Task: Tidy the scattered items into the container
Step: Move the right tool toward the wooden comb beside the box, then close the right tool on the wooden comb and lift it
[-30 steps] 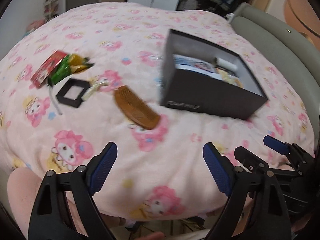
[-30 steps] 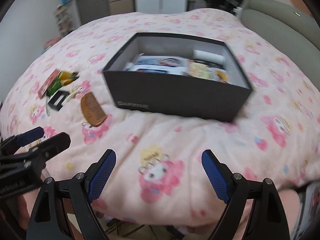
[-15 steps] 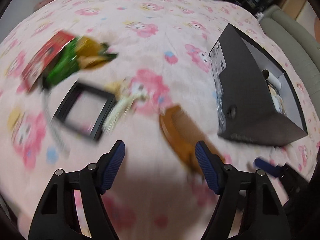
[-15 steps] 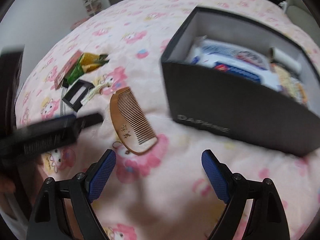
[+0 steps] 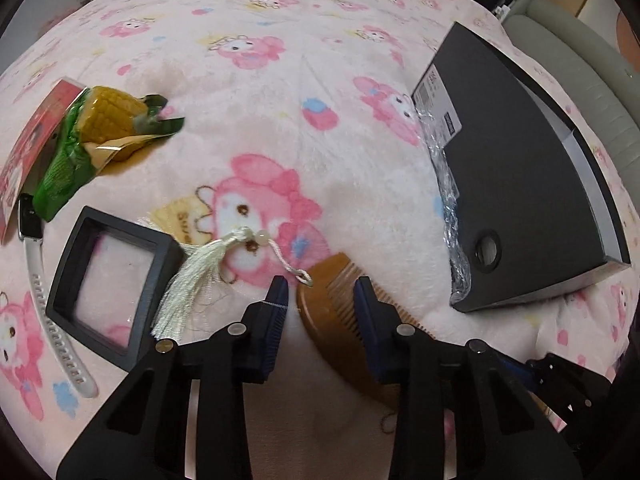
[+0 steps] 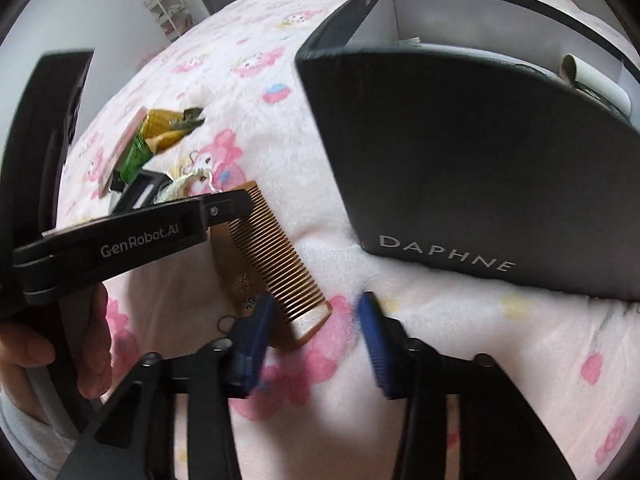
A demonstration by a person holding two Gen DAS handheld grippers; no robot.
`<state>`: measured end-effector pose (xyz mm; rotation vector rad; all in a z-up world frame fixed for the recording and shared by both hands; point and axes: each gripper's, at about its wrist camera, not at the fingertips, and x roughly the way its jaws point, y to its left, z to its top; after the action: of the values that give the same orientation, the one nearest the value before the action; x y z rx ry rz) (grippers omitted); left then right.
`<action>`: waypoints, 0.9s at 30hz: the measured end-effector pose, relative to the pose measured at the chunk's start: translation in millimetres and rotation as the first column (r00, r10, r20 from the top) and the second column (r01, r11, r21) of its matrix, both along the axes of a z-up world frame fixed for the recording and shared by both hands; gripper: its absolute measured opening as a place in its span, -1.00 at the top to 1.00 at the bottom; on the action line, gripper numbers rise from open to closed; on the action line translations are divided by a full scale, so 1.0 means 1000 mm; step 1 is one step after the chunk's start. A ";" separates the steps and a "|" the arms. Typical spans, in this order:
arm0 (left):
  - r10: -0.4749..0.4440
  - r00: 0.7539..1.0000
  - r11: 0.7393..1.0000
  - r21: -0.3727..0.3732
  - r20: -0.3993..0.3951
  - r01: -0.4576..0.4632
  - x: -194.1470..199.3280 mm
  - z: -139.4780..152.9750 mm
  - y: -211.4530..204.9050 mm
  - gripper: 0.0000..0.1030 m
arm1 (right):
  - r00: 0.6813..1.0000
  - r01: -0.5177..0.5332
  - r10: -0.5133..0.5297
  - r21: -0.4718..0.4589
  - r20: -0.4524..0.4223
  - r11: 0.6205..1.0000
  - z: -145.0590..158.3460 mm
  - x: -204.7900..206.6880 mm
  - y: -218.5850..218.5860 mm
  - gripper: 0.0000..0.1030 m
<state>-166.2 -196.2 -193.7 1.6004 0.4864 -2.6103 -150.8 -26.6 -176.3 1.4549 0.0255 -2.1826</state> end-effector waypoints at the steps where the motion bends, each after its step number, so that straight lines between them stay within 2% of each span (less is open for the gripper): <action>1: 0.015 1.000 1.000 -0.003 -0.003 -0.015 0.000 -0.001 -0.001 0.27 | 1.000 0.000 0.000 -0.007 0.004 1.000 0.001 0.002 0.001 0.34; 2: 0.030 1.000 1.000 -0.005 -0.006 -0.030 -0.001 -0.003 -0.002 0.19 | 1.000 -0.001 0.001 -0.014 0.008 1.000 0.001 0.003 0.002 0.34; 3: 0.043 0.999 0.999 -0.007 -0.009 -0.043 -0.001 -0.004 -0.003 -0.11 | 1.000 0.000 0.000 -0.013 0.014 1.000 0.000 0.005 0.001 0.34; 4: 0.039 0.999 0.999 -0.010 -0.012 -0.039 -0.002 -0.006 -0.002 -0.17 | 1.000 0.000 0.000 -0.013 0.020 1.000 0.000 0.006 0.001 0.33; 5: 0.035 0.999 0.999 -0.013 -0.014 -0.036 -0.003 -0.008 -0.001 -0.17 | 1.000 0.000 0.000 -0.013 0.026 1.000 -0.001 0.007 0.000 0.33; 6: 0.031 0.999 0.999 -0.013 -0.017 -0.031 -0.004 -0.009 0.000 -0.01 | 1.000 -0.004 0.005 -0.016 0.031 1.000 -0.001 0.003 0.002 0.33; 7: 0.021 1.000 1.000 0.006 -0.019 -0.021 -0.003 -0.009 0.002 0.26 | 0.999 -0.012 0.012 -0.024 0.031 1.000 -0.001 0.002 0.001 0.31; 8: 0.009 1.000 1.000 0.029 -0.019 -0.008 -0.001 -0.007 0.005 0.38 | 0.999 -0.018 0.020 -0.033 0.032 0.999 -0.002 0.002 0.001 0.30; 11: 0.003 1.000 1.000 0.023 -0.018 -0.003 0.011 0.001 0.013 0.44 | 0.999 -0.010 0.012 -0.052 0.041 0.999 -0.003 0.004 0.005 0.31; 14: -0.014 1.000 0.992 0.125 0.008 0.013 0.025 0.002 0.023 0.62 | 1.000 0.005 -0.004 -0.046 0.020 0.999 0.006 0.013 0.016 0.31; 16: -0.046 0.999 0.989 0.144 0.014 0.044 0.037 0.003 0.037 0.63 | 1.000 0.003 -0.002 -0.063 0.017 0.998 0.013 0.018 0.022 0.32; 18: -0.076 0.997 0.991 0.107 0.002 0.075 0.050 0.006 0.054 0.62 | 1.000 0.005 -0.005 -0.050 -0.004 0.999 0.021 0.025 0.028 0.32; 21: -0.074 0.997 0.996 0.042 -0.020 0.075 0.058 0.011 0.067 0.62 | 1.000 0.006 -0.006 -0.029 -0.016 1.000 0.030 0.037 0.039 0.31; 25: -0.062 0.997 0.998 -0.006 -0.053 0.062 0.053 0.012 0.064 0.34 | 0.999 0.009 -0.008 -0.001 0.033 1.000 0.022 0.052 0.048 0.31; 27: -0.068 0.997 0.997 -0.025 -0.045 0.067 0.057 0.010 0.065 0.34 | 0.998 0.023 -0.024 0.018 0.058 1.000 0.014 0.057 0.053 0.31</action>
<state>-109.3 -131.0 -183.9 1.5804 0.4098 -2.6968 -93.5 26.6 -162.7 1.5350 0.0071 -2.1633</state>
